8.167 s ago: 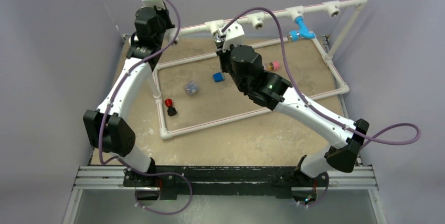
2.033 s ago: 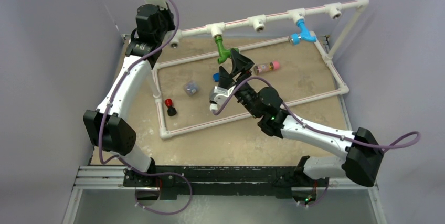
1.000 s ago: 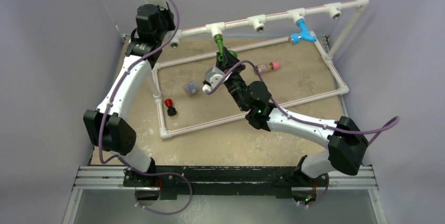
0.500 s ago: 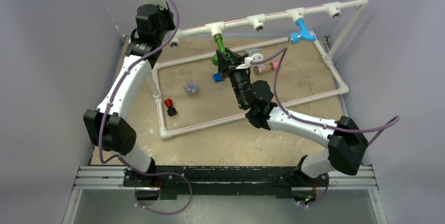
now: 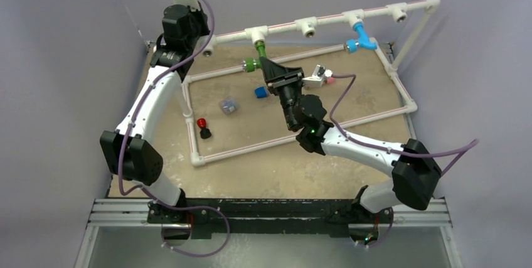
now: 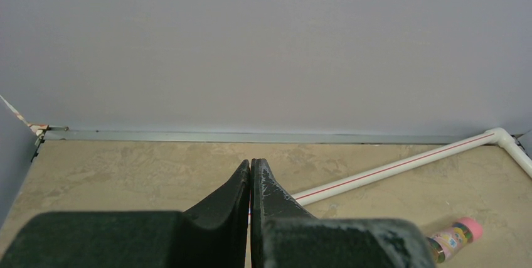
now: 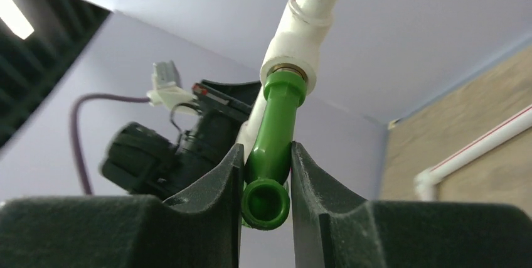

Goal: Install the water faucets

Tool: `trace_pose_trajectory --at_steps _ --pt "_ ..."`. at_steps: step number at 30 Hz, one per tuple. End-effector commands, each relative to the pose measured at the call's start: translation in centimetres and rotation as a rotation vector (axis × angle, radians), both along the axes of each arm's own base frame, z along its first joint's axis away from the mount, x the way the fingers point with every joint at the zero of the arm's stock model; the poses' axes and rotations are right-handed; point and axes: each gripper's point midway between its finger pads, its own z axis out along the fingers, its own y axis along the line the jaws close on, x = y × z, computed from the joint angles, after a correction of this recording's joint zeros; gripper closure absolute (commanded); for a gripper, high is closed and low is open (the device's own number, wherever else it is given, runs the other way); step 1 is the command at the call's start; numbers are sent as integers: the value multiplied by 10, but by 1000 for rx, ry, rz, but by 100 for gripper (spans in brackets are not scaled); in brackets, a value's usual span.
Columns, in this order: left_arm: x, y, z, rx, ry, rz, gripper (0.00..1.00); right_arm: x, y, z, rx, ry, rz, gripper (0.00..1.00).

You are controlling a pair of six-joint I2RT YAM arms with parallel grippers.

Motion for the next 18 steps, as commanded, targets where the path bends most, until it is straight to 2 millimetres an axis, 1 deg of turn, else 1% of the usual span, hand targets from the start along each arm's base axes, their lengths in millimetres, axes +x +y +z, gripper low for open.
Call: trace_pose_trajectory --at_steps 1,6,10,13,14,16,18 --pt "-24 -38 -112 57 346 -157 100 -39 29 35 434 81 365 100" --pt "-25 -38 -113 54 350 -156 100 -47 37 37 565 134 485 100" --pt "-26 -38 -112 53 350 -156 100 -47 37 40 582 143 494 100" --pt "-26 -38 -112 54 349 -156 100 -46 35 40 572 154 477 93" --pt "-27 -38 -111 55 348 -156 100 -45 34 39 567 153 472 89" --pt "-27 -37 -111 55 346 -157 100 -45 32 40 547 154 460 78" --pt "-28 -37 -111 57 346 -157 100 -42 32 36 525 175 445 67"
